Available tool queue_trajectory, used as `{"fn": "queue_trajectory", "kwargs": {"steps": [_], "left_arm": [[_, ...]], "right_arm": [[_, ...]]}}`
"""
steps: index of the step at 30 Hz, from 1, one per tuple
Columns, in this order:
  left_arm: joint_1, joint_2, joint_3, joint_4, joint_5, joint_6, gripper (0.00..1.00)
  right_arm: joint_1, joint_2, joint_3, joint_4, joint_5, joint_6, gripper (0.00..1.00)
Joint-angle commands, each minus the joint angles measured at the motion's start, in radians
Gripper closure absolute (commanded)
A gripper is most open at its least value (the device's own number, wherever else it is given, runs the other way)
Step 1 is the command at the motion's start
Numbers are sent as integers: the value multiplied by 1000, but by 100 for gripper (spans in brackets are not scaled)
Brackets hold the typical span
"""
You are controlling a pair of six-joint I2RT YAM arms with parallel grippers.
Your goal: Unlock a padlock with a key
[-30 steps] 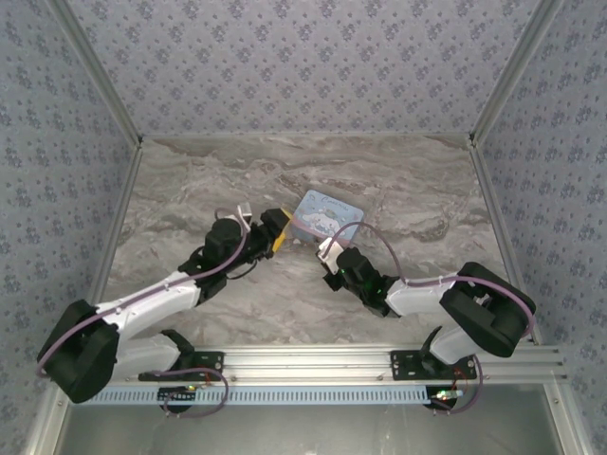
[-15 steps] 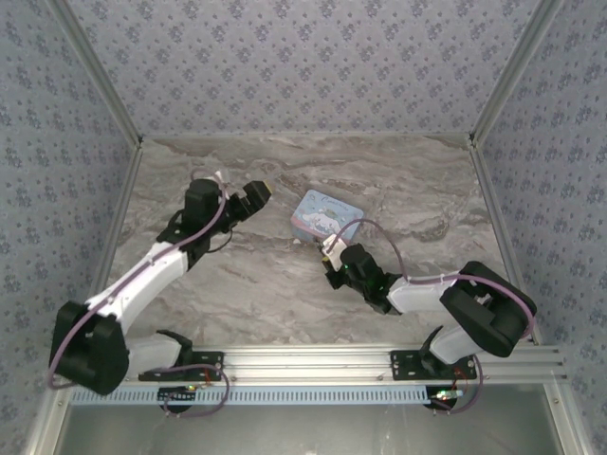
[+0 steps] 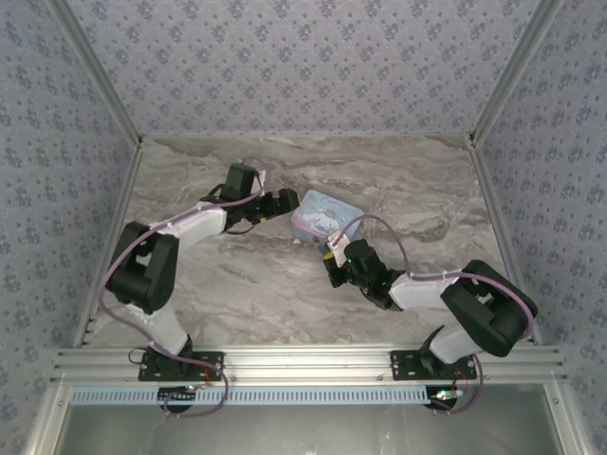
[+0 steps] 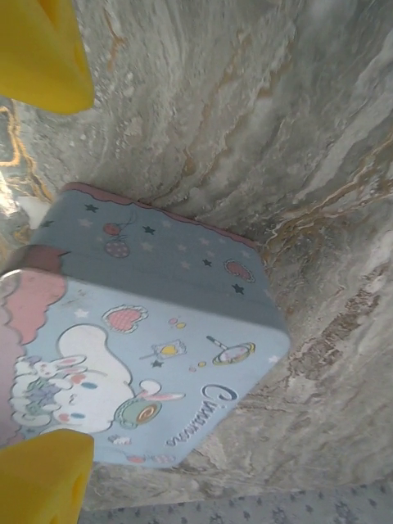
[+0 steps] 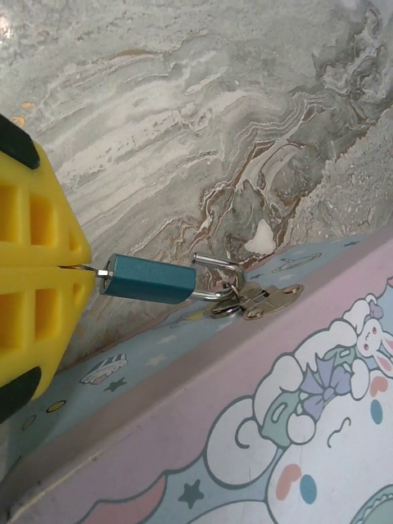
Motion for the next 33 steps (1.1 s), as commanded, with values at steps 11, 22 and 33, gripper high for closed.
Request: {"fn": "queue_trajectory", "kwargs": {"steps": [11, 22, 33], "left_arm": [[-13, 144, 54, -77, 24, 75, 9], [-13, 71, -83, -16, -19, 28, 10], [-14, -20, -228, 34, -60, -27, 10]], "right_arm": [[-55, 11, 10, -28, -132, 268, 100], [-110, 19, -44, 85, -226, 447, 100], [-199, 32, -72, 89, -336, 521, 100]]}}
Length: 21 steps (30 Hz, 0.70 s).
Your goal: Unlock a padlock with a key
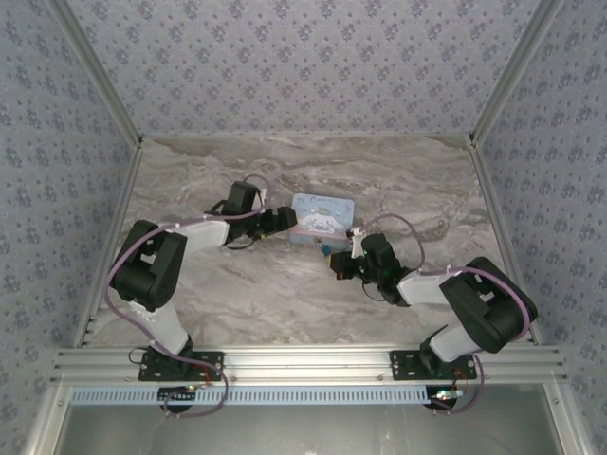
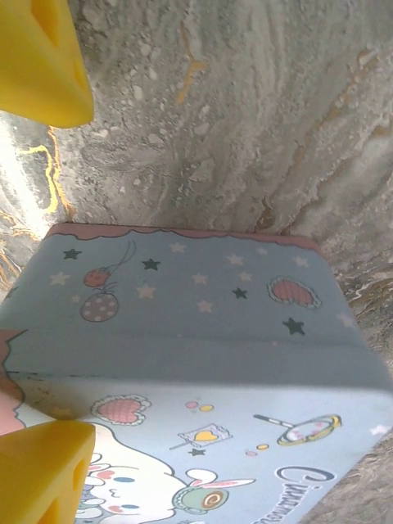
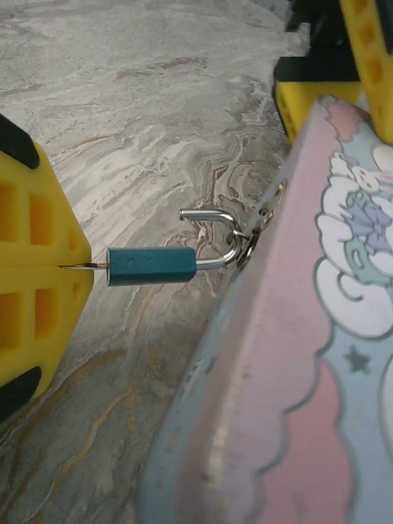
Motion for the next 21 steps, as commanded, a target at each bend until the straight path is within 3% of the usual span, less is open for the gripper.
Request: {"fn": "queue_trajectory", "kwargs": {"steps": [1, 21], "left_arm": [[-6, -20, -66, -77, -56, -15, 10], [-61, -212, -255, -60, -165, -111, 10]], "right_arm": [[-37, 16, -21, -5, -47, 50, 100], [-110, 145, -12, 47, -157, 114, 100]]}}
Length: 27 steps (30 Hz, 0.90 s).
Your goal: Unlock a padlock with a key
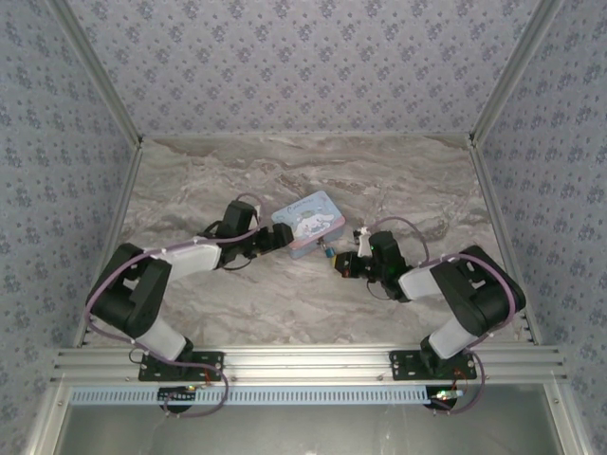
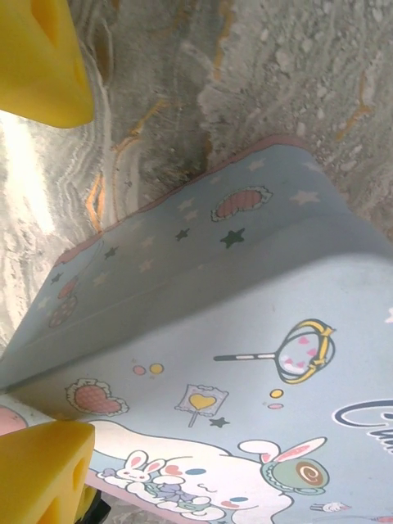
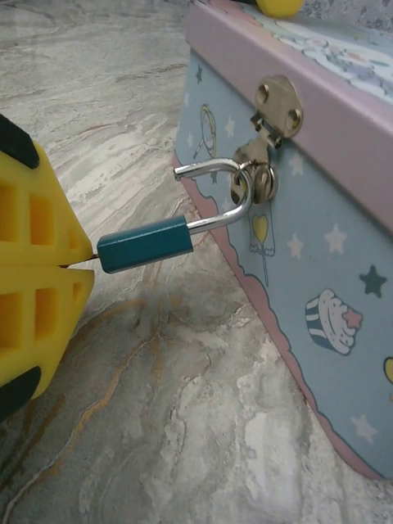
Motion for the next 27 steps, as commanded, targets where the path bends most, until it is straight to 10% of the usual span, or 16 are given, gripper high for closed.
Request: {"fn": "queue_trajectory", "kwargs": {"steps": [1, 13, 27], "left_arm": [[1, -18, -36, -108, -73, -6, 10], [1, -36, -35, -130, -89, -7, 9], [2, -64, -26, -159, -95, -2, 9]], "right_arm": [[-16, 42, -3, -13, -8, 41, 100], [-35, 49, 3, -56, 5, 31, 100], [-38, -45, -16, -144, 47, -1, 58]]}}
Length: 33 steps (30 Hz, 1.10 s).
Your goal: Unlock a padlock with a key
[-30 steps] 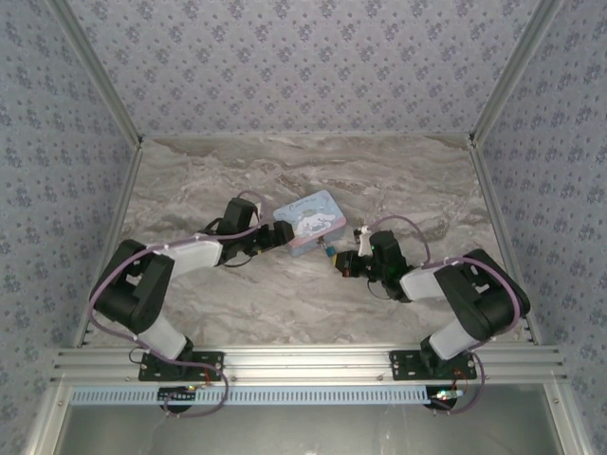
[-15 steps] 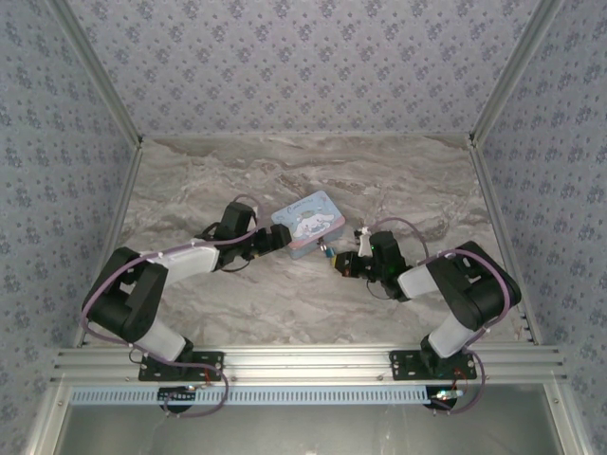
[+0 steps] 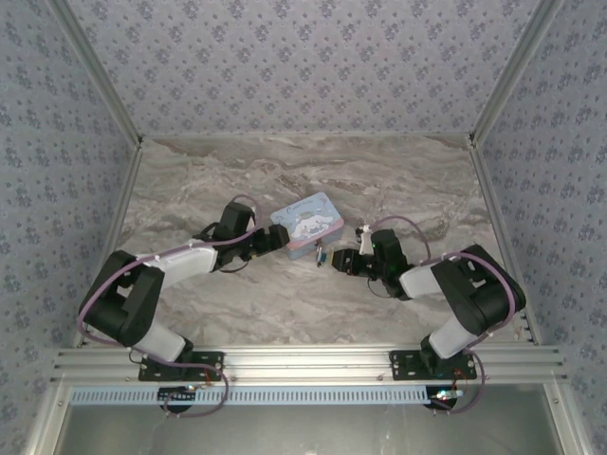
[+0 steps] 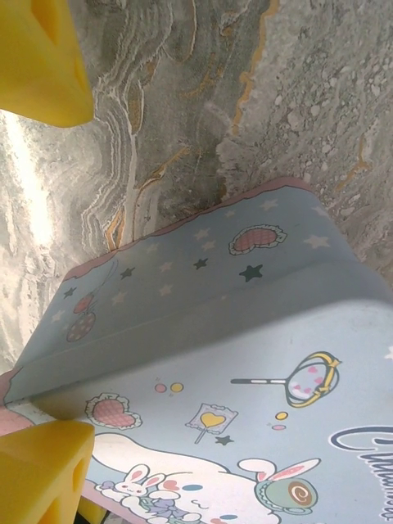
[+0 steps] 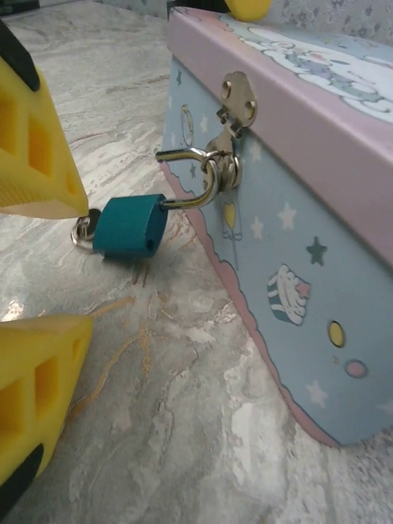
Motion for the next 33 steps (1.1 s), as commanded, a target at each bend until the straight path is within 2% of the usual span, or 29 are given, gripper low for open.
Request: {"fn": "queue_trajectory", "kwargs": {"steps": [1, 6, 13, 14, 23, 29, 33], "left_arm": [[1, -18, -15, -98, -42, 6, 9], [1, -40, -19, -116, -42, 7, 9], [-3, -72, -42, -120, -49, -5, 9], [-5, -73, -47, -117, -48, -9, 9], [-29, -71, -67, -85, -52, -38, 9], [-35, -68, -65, -85, -54, -39, 9], [-35, -69, -64, -85, -54, -41, 9]], "right_arm": [[-16, -47, -25, -135, 67, -20, 55], [-38, -161, -16, -190, 35, -98, 36], [-61, -291, 11, -204, -46, -84, 2], [-61, -301, 17, -206, -55, -76, 0], [-43, -294, 46, -212, -80, -37, 0], [-13, -213, 68, -157, -85, -37, 0], [12, -143, 97, -109, -79, -40, 5]]}}
